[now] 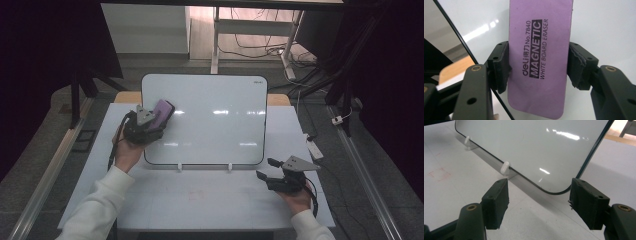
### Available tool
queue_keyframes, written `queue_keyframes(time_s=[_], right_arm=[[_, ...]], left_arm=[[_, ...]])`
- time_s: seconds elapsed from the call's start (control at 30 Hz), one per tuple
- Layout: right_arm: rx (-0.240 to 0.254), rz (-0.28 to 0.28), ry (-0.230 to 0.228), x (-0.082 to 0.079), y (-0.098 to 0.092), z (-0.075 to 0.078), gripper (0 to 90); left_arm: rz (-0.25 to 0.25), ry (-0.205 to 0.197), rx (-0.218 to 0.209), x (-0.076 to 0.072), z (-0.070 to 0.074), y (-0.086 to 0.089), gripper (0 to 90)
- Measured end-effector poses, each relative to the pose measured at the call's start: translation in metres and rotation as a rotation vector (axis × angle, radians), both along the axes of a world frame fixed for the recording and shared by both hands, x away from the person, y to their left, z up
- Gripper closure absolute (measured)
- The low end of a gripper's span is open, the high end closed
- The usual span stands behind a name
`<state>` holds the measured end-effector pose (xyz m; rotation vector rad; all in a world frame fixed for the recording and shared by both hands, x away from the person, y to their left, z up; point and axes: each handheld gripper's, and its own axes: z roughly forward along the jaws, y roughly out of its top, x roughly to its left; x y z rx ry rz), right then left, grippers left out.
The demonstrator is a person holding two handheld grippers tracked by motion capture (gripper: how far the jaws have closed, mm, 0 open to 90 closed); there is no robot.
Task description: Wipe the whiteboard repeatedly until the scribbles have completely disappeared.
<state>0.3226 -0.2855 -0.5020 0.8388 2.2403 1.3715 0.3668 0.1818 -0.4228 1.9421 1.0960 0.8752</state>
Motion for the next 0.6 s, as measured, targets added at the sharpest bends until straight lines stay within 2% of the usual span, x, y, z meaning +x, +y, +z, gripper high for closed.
queue_keyframes(time_s=[0.17, 0.3, 0.43, 0.53, 0.6], right_arm=[[-0.001, 0.000, -0.002, 0.000, 0.000, 0.000, 31.3], [-0.002, -0.002, 0.000, 0.000, 0.000, 0.000, 31.2], [-0.004, 0.000, -0.001, 0.000, 0.000, 0.000, 31.3], [-0.007, 0.001, -0.006, 0.000, 0.001, 0.000, 31.3], [-0.004, -0.002, -0.003, 0.000, 0.000, 0.000, 31.3]], left_arm=[[0.021, -0.029, 0.027, 0.008, 0.007, -0.010, 40.6], [0.028, -0.046, 0.076, 0.007, 0.006, -0.018, 40.6], [-0.012, -0.026, 0.063, 0.004, 0.002, -0.026, 40.6], [-0.060, -0.016, 0.093, -0.002, -0.006, -0.038, 40.6], [-0.085, -0.021, 0.135, -0.007, -0.012, -0.045, 40.6]])
